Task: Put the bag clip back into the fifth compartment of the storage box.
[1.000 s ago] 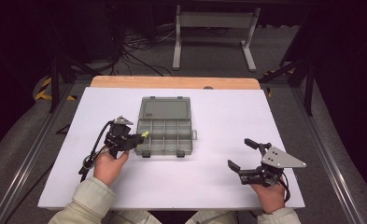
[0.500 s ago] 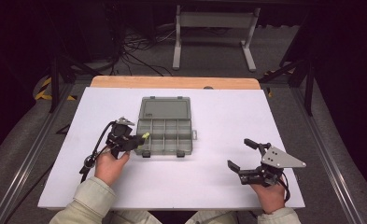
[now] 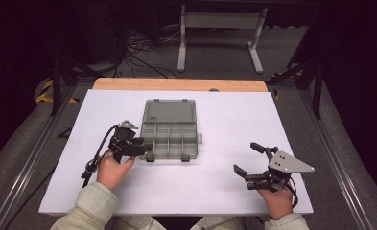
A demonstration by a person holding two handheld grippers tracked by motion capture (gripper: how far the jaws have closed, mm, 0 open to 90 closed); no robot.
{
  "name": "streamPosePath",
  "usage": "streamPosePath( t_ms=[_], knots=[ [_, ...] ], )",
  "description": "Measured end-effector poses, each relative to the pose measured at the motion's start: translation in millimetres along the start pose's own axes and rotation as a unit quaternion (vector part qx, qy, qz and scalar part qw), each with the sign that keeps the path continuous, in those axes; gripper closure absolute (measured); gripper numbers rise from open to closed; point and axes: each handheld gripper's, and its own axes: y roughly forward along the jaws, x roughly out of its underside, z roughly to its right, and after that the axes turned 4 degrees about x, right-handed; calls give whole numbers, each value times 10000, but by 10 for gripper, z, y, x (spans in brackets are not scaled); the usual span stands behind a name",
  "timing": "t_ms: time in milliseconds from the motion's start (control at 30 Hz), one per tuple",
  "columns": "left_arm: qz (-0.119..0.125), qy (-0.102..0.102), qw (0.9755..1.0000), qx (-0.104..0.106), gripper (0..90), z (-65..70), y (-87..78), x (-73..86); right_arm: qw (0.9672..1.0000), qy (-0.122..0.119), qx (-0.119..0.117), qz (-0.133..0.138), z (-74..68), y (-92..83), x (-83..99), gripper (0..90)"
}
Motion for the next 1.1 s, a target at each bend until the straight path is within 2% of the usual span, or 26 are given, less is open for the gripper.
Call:
streamPosePath(
  t_ms=[33, 67, 133, 233, 267, 333, 533, 667, 733, 767, 967, 1100],
  knots=[
    [100, 0, 9999, 80, 428, 11, -31, -5, 10000, -1, 2, -3, -1, 0, 0, 76],
    [100, 0, 9999, 80, 395, 11, -31, -5, 10000, -9, 7, -9, 0, -2, -1, 76],
    [246, 71, 9994, 250, 362, 25, -103, -16, 10000, -7, 5, -5, 1, -2, -1, 76],
    [502, 77, 9981, 345, 291, 63, -192, -20, 10000, -9, 5, -2, 2, -2, -2, 76],
    [503, 240, 9973, 480, 266, 61, -223, -19, 10000, -3, 2, 5, 1, 0, -2, 76],
    [607, 303, 9962, 539, 210, 114, -300, -19, 10000, -16, -11, 3, -2, 4, -7, 76],
    [770, 495, 9937, 646, 156, 196, -438, -30, 10000, -17, -11, 8, -2, 3, -8, 76],
    [863, 590, 9927, 602, 112, 249, -513, -5, 10000, -21, -17, -2, 0, 8, -10, 75],
    [937, 735, 9913, 561, 76, 250, -560, 23, 10000, -23, -25, 12, 1, 13, -13, 75],
    [984, 715, 9909, 571, 55, 266, -591, 60, 10000, -16, -25, 11, 2, 14, -11, 74],
    [1361, 934, 9849, 523, 37, 248, -771, 328, 9999, 5, -16, 121, 4, -9, -11, 63],
    [1768, 1035, 9779, 427, 32, 222, -899, 598, 9999, -27, 2, 107, -1, -10, -5, 58]
  ],
)
